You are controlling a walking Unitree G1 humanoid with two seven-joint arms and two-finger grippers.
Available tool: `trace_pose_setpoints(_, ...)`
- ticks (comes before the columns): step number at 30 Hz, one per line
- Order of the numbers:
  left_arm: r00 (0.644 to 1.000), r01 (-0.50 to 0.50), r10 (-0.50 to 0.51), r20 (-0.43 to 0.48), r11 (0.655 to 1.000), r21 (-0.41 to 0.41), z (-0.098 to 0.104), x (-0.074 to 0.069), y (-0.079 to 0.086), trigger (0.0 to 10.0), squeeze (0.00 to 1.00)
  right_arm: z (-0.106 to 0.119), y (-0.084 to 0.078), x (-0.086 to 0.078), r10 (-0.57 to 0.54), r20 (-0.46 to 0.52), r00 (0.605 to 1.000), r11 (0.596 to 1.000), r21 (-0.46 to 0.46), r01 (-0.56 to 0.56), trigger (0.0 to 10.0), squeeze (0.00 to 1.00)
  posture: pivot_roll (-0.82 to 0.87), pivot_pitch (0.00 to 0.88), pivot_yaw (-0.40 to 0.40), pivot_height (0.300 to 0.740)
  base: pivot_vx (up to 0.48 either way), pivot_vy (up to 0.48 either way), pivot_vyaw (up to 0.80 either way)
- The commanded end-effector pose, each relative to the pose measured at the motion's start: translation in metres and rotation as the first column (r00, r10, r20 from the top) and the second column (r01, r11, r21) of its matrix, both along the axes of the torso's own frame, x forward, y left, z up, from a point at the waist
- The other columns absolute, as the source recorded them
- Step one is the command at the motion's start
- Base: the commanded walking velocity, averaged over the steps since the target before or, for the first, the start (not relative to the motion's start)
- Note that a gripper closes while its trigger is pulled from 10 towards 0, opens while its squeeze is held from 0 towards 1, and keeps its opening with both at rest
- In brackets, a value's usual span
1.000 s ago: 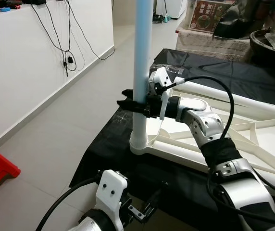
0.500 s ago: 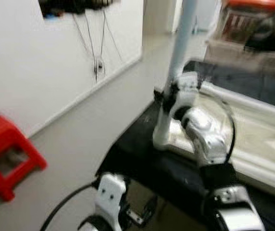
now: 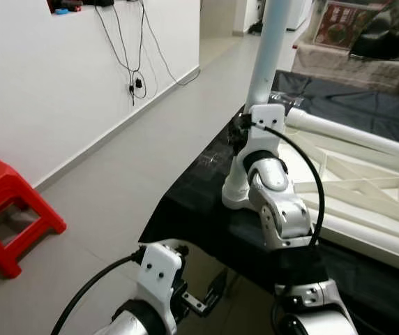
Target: Building children table
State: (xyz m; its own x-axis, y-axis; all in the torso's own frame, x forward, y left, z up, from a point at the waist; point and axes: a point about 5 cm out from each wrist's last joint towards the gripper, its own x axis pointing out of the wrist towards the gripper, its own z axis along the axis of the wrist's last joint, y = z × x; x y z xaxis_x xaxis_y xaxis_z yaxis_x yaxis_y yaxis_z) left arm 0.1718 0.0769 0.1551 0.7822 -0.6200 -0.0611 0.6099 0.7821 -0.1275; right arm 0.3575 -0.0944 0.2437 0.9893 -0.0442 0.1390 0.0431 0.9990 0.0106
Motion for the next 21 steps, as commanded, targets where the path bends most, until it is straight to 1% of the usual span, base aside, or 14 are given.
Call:
trace_pose_setpoints(1,1.0,0.0,0.0,-0.015,1.0,0.009,-0.004,0.0,0.001,10.0,0.0,-0.033,-0.012,0.002,-0.141,-0.144,0.98,0.99,-0.04,0.136,10.0,0.0,0.24,0.153,-0.029,0.74,0.0,0.0,0.0)
trace_pose_setpoints(3,1.0,-0.002,0.002,-0.013,1.0,0.01,-0.004,0.001,0.001,10.0,0.0,-0.034,-0.009,0.0,-0.255,-0.139,0.957,0.966,0.008,0.259,10.0,0.0,0.23,0.153,-0.032,0.74,0.0,0.0,0.0)
trace_pose_setpoints(5,1.0,-0.004,0.004,-0.011,1.0,0.011,-0.005,0.001,0.002,10.0,0.0,-0.035,-0.007,-0.002,-0.324,-0.138,0.936,0.941,0.058,0.334,10.0,0.0,0.23,0.151,-0.03,0.74,0.0,0.0,0.0)
trace_pose_setpoints(6,1.0,-0.004,0.004,-0.011,1.0,0.011,-0.005,0.001,0.002,10.0,0.0,-0.035,-0.007,-0.002,-0.324,-0.138,0.936,0.941,0.058,0.334,10.0,0.0,0.23,0.151,-0.03,0.74,0.0,0.0,0.0)
trace_pose_setpoints(9,1.0,-0.006,0.006,-0.01,1.0,0.012,-0.005,0.002,0.002,10.0,0.0,-0.033,-0.003,-0.006,-0.4,-0.137,0.906,0.906,0.086,0.413,10.0,0.0,0.24,0.15,-0.032,0.74,0.0,0.0,0.0)
trace_pose_setpoints(10,1.0,-0.006,0.006,-0.01,1.0,0.012,-0.005,0.002,0.002,10.0,0.0,-0.033,-0.003,-0.006,-0.4,-0.137,0.906,0.906,0.086,0.413,10.0,0.0,0.24,0.15,-0.032,0.74,0.0,0.0,0.0)
trace_pose_setpoints(12,1.0,-0.008,0.008,-0.009,1.0,0.013,-0.005,0.002,0.002,10.0,0.0,-0.026,0.006,-0.008,-0.452,-0.114,0.885,0.882,0.091,0.463,10.0,0.0,0.24,0.147,-0.03,0.74,0.0,0.0,0.0)
trace_pose_setpoints(13,1.0,-0.008,0.008,-0.009,1.0,0.013,-0.005,0.002,0.002,10.0,0.0,-0.026,0.006,-0.008,-0.452,-0.114,0.885,0.882,0.091,0.463,10.0,0.0,0.24,0.147,-0.03,0.74,0.0,0.0,0.0)
trace_pose_setpoints(14,1.0,-0.008,0.008,-0.008,1.0,0.014,-0.005,0.003,0.002,10.0,0.0,-0.023,0.009,-0.008,-0.469,-0.107,0.877,0.873,0.094,0.479,10.0,0.0,0.24,0.146,-0.031,0.74,0.0,0.0,0.0)
trace_pose_setpoints(15,1.0,-0.005,0.005,-0.006,1.0,0.014,-0.004,0.002,0.001,10.0,0.0,-0.022,0.01,-0.009,-0.5,-0.109,0.859,0.855,0.094,0.51,10.0,0.0,0.25,0.142,-0.03,0.74,0.0,0.0,0.0)
trace_pose_setpoints(17,1.0,-0.005,0.005,-0.006,1.0,0.014,-0.004,0.002,0.001,10.0,0.0,-0.022,0.01,-0.009,-0.5,-0.109,0.859,0.855,0.094,0.51,10.0,0.0,0.25,0.142,-0.03,0.74,0.0,0.0,0.0)
trace_pose_setpoints(19,1.0,0.029,-0.029,0.004,1.0,0.006,-0.003,0.0,-0.001,10.0,0.0,-0.021,0.011,-0.008,-0.559,-0.116,0.821,0.818,0.082,0.569,10.0,0.0,0.24,0.135,-0.028,0.74,0.0,0.0,0.0)
trace_pose_setpoints(20,1.0,0.029,-0.029,0.004,1.0,0.006,-0.003,0.0,-0.001,10.0,0.0,-0.021,0.011,-0.008,-0.559,-0.116,0.821,0.818,0.082,0.569,10.0,0.0,0.24,0.135,-0.028,0.74,0.0,0.0,0.0)
trace_pose_setpoints(21,0.999,0.05,-0.05,0.01,0.999,0.001,-0.003,-0.001,-0.002,10.0,0.0,-0.021,0.011,-0.008,-0.577,-0.121,0.808,0.805,0.082,0.587,10.0,0.0,0.24,0.135,-0.028,0.74,0.0,0.0,0.0)
